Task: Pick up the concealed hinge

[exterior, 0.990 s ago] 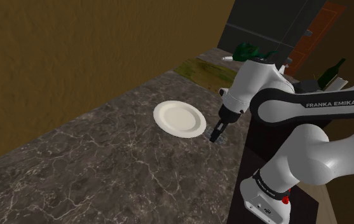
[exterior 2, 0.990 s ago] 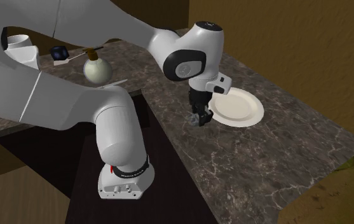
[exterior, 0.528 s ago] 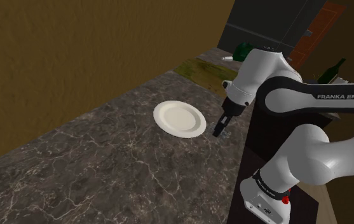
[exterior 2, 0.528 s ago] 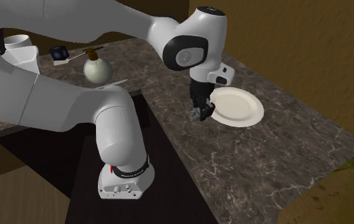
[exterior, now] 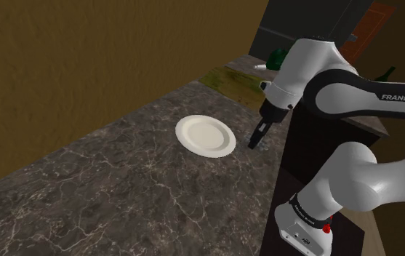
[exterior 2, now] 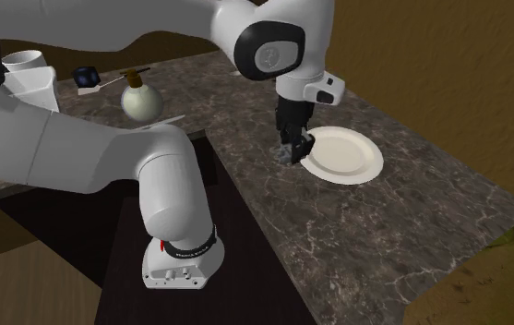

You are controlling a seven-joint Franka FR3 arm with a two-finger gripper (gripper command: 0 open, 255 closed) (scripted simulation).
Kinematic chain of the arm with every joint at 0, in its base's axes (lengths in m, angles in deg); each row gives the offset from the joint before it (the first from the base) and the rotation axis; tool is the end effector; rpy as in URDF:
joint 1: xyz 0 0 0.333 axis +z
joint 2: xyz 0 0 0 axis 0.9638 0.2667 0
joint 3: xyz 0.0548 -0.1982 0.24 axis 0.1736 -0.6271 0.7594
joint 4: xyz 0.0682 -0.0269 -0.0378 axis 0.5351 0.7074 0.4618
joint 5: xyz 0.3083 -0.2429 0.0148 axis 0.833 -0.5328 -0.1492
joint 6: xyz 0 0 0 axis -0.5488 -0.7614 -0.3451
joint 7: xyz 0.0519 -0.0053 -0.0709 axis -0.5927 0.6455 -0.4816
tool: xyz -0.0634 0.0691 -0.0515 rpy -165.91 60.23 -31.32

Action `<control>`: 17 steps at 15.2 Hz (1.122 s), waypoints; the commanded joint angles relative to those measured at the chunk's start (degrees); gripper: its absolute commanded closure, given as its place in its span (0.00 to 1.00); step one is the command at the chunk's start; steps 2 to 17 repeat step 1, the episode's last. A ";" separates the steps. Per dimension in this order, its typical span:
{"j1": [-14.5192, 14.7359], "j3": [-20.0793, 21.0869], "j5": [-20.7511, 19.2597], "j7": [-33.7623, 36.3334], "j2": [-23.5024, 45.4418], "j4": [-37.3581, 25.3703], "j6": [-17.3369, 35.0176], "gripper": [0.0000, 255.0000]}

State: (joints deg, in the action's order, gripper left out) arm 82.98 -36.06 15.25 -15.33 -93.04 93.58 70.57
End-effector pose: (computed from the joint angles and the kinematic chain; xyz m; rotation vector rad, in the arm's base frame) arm 0.2659 0.0891 0.4305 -3.1227 -0.3127 -0.0188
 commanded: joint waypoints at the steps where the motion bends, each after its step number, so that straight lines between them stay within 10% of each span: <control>1: -0.09 -0.14 -0.14 -0.09 -0.12 -0.38 -0.53 1.00; 17: -0.09 -0.14 -0.14 -0.09 -0.12 -0.38 -0.53 1.00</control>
